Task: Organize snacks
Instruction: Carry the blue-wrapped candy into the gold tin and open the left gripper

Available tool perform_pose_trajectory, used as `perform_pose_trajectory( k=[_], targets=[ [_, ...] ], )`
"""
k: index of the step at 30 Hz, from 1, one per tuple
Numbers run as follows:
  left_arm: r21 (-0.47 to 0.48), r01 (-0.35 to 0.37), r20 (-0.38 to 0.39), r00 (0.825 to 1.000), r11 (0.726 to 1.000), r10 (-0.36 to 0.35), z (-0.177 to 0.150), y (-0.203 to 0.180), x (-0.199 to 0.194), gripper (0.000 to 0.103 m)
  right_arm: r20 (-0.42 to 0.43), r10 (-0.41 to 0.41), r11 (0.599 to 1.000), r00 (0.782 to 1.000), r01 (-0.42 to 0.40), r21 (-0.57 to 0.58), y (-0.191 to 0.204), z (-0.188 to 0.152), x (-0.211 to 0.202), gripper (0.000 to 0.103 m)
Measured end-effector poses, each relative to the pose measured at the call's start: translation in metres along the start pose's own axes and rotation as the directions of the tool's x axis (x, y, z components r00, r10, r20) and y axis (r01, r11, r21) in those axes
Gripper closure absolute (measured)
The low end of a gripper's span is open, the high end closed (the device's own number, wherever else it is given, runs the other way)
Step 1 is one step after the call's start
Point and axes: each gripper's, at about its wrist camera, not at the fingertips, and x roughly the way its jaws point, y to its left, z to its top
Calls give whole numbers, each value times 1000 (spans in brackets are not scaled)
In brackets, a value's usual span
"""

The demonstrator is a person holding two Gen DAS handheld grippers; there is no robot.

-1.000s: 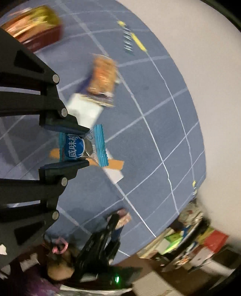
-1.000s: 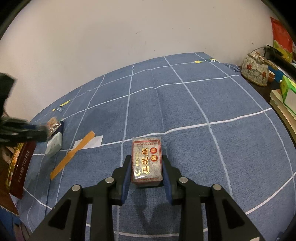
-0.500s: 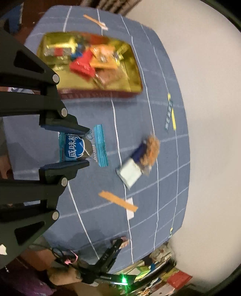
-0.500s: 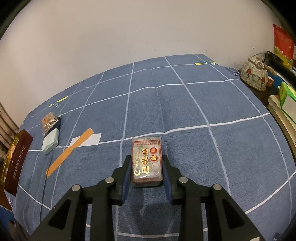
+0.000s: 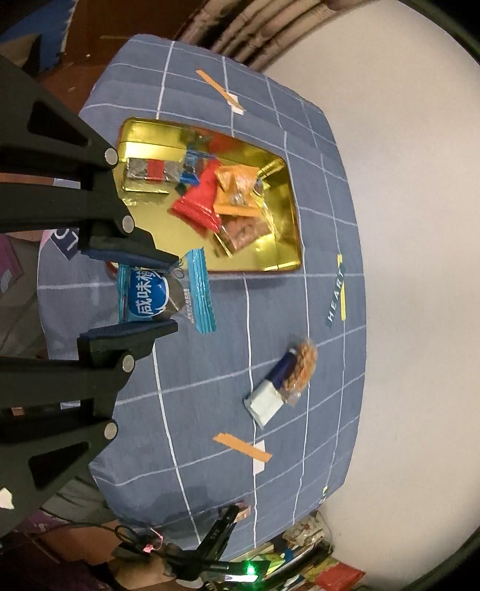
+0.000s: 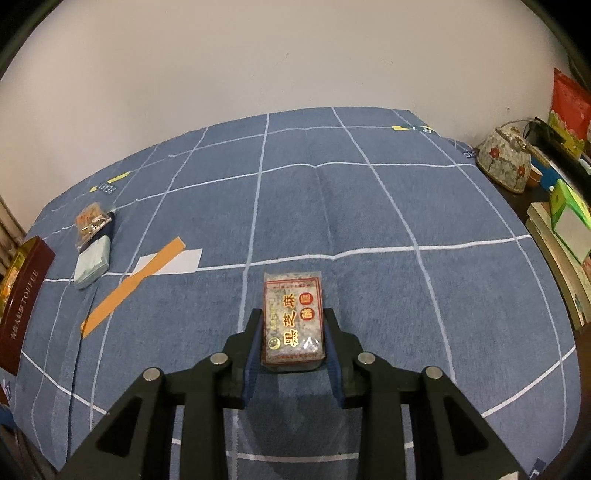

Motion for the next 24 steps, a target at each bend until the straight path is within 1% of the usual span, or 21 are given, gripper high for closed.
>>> perform_pose_trajectory(
  k=[7, 14, 18, 21, 24],
  targets=[
    [-55, -2, 6, 1000, 999, 2, -3, 23, -3, 79, -10, -4, 1000, 1000, 4, 0, 4, -4, -3, 72],
    [-159, -26, -7, 1000, 987, 25, -6, 67, 2, 78, -1, -5, 1000, 1000, 5, 12, 6, -9, -5, 72],
    [-208, -63, 9, 998, 976, 66, -7, 93, 3, 78, 13, -3, 1000, 1000, 3, 13, 5, -11, -6, 72],
    [-231, -64, 9, 998, 971, 68, -7, 105, 8, 78, 20, -1, 1000, 1000, 1, 10, 6, -12, -6, 72],
    [-230, -55, -1, 998, 972, 56, -5, 107, 19, 78, 26, 2, 1000, 1000, -3, 11, 5, -12, -7, 72]
  ],
)
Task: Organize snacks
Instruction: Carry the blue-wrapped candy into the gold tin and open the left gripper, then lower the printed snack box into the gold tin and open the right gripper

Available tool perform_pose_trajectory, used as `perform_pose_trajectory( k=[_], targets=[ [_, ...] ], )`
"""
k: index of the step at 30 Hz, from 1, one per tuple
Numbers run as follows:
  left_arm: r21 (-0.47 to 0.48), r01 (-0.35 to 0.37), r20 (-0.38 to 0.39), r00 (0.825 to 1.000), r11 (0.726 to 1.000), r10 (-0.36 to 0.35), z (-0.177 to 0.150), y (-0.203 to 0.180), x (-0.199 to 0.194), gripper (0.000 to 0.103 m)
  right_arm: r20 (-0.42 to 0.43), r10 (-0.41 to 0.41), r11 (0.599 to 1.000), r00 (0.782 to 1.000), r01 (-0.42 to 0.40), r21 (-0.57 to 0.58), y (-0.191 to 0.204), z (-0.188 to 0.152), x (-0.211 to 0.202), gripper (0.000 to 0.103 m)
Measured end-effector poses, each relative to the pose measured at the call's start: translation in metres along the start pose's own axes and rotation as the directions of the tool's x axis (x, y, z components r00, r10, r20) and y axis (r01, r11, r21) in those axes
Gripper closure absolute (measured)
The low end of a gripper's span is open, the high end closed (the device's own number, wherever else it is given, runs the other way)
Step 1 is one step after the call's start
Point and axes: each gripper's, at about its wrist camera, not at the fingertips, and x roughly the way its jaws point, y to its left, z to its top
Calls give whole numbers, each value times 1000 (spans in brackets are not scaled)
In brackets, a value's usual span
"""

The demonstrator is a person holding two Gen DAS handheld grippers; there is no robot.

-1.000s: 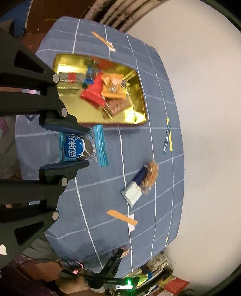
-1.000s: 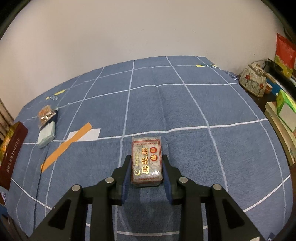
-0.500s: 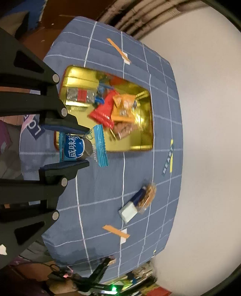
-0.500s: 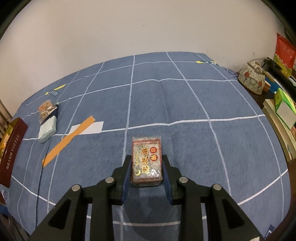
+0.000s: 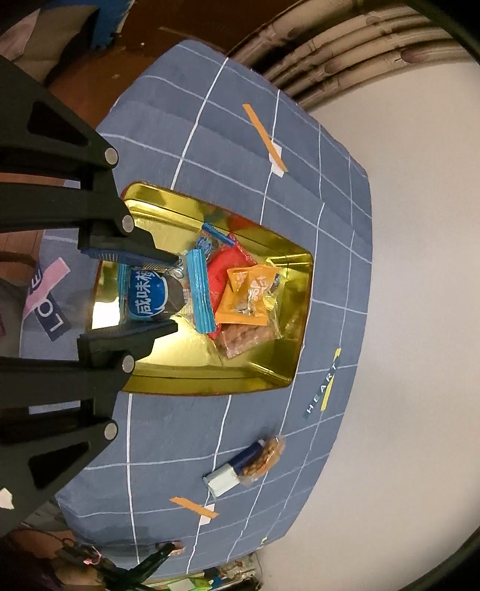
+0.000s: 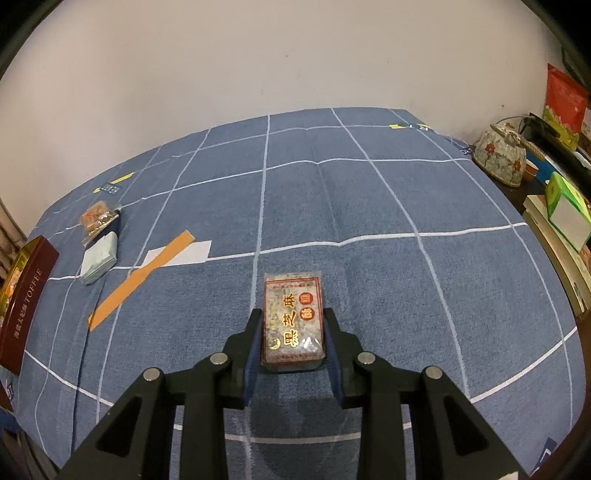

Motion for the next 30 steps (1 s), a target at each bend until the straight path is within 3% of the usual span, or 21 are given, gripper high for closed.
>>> perform_pose_trajectory(
  k=[13, 26, 28, 30],
  targets=[
    [114, 20, -46, 999, 993, -15, 0, -26, 42, 78, 3, 1, 1000, 1000, -1, 1, 0, 0, -1, 72],
    [117, 8, -62, 998, 993, -1, 0, -29, 48, 78, 4, 3, 1000, 1000, -3, 3, 1, 1, -1, 72],
    [105, -7, -51, 999, 994, 12, 1, -26, 41, 75, 3, 4, 1000, 1000, -4, 4, 1, 1, -1, 72],
    [79, -31, -45, 998, 996, 35, 1, -22, 33, 62, 2, 5, 1000, 1000, -5, 4, 1, 1, -1, 72]
  ],
)
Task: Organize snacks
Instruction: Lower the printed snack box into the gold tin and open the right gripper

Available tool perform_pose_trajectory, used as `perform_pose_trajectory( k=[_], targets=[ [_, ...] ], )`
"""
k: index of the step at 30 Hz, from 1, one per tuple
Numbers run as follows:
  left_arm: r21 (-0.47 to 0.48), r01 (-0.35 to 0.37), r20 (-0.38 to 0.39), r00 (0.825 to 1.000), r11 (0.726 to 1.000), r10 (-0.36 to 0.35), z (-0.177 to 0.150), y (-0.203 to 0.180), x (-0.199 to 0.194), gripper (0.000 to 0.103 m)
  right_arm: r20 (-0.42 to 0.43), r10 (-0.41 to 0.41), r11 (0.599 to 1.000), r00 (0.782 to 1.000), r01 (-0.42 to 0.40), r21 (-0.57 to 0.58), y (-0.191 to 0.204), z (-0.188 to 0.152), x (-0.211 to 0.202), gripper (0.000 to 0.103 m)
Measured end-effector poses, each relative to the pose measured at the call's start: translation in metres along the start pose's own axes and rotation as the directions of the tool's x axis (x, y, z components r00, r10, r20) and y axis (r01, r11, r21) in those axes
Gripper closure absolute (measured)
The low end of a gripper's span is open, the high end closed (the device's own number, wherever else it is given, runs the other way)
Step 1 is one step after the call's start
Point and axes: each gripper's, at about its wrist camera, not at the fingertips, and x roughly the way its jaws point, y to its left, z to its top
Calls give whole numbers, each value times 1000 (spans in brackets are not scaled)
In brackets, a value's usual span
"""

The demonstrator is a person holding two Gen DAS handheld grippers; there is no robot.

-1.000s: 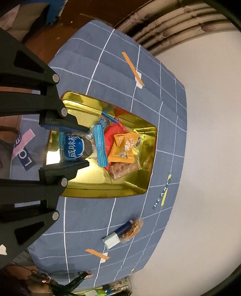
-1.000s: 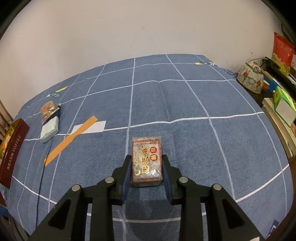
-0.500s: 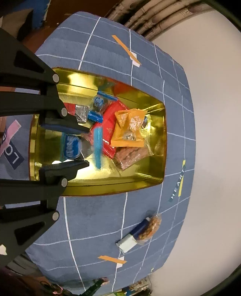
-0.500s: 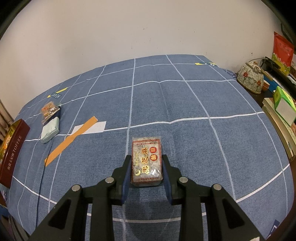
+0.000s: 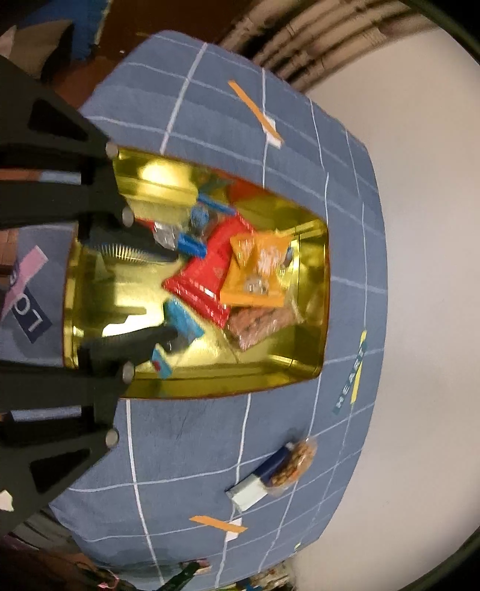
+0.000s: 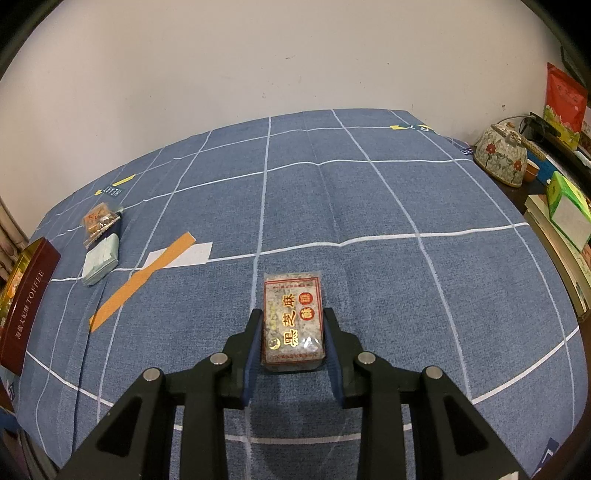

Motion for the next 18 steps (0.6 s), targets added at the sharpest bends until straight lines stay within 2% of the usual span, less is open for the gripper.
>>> perform_pose_trajectory(
  k=[3, 11, 18],
  targets=[
    [-42, -22, 29, 999, 999, 24, -5, 6, -18, 59, 0, 2, 1000, 1000, -2, 7, -1, 0, 0, 72],
    [-44, -86, 113, 989, 995, 91, -27, 6, -60, 49, -15, 19, 999, 1000, -19, 26, -4, 3, 0, 72],
    [-59, -136, 149, 978, 989, 144, -32, 12, -67, 42, -21, 56, 998, 998, -56, 23, 9, 4, -11, 72]
  ],
)
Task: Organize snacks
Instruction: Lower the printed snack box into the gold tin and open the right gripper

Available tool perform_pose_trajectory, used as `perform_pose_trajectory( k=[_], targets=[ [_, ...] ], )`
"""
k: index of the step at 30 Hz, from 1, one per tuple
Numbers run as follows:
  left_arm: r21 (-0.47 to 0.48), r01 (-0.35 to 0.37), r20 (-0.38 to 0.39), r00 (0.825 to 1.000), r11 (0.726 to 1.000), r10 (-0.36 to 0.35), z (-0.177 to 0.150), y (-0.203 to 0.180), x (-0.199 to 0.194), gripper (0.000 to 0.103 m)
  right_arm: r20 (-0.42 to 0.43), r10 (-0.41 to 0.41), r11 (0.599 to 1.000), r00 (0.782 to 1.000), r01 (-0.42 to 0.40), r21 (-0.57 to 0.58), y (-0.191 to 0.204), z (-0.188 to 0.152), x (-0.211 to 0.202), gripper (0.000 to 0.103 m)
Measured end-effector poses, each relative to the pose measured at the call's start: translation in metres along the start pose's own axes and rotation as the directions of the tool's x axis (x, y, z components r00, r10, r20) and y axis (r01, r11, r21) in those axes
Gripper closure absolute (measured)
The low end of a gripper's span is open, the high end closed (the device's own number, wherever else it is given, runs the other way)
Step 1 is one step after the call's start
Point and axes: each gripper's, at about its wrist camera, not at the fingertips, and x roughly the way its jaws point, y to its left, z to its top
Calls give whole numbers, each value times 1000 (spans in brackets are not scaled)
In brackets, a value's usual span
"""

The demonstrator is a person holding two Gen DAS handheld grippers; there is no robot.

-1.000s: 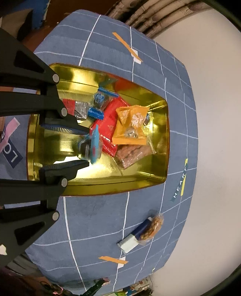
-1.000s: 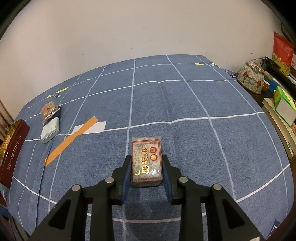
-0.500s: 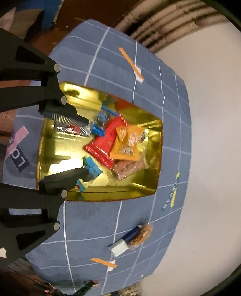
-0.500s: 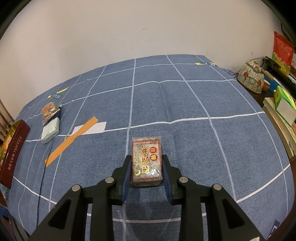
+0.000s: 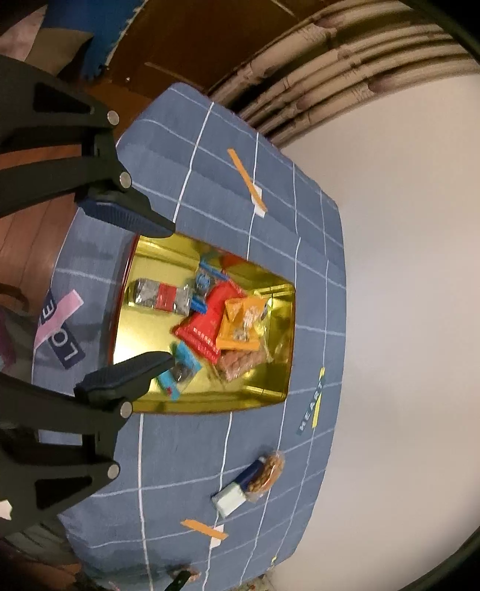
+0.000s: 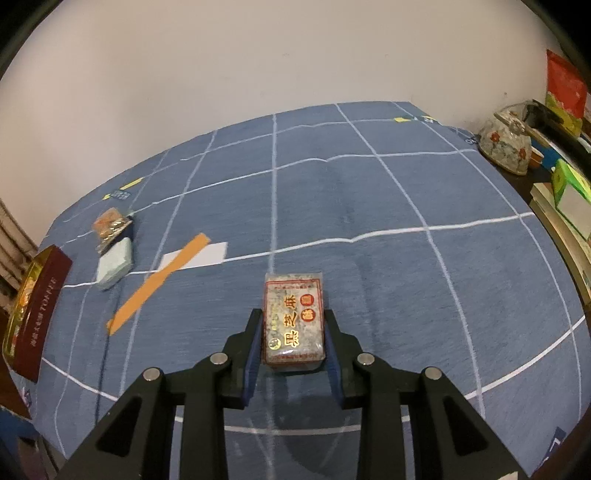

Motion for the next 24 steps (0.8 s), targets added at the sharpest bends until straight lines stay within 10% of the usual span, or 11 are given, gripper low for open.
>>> perform_pose_trajectory(
  k=[10, 24],
  targets=[
    [-117, -16, -46, 999, 993, 11, -2, 33, 17, 42, 30, 196, 972, 980, -190, -140, 109, 8, -34, 72],
    [-157, -78, -56, 996, 985, 70, -2, 46, 24, 34, -115, 473, 814, 874, -483, -324, 322, 43, -13, 72]
  ],
)
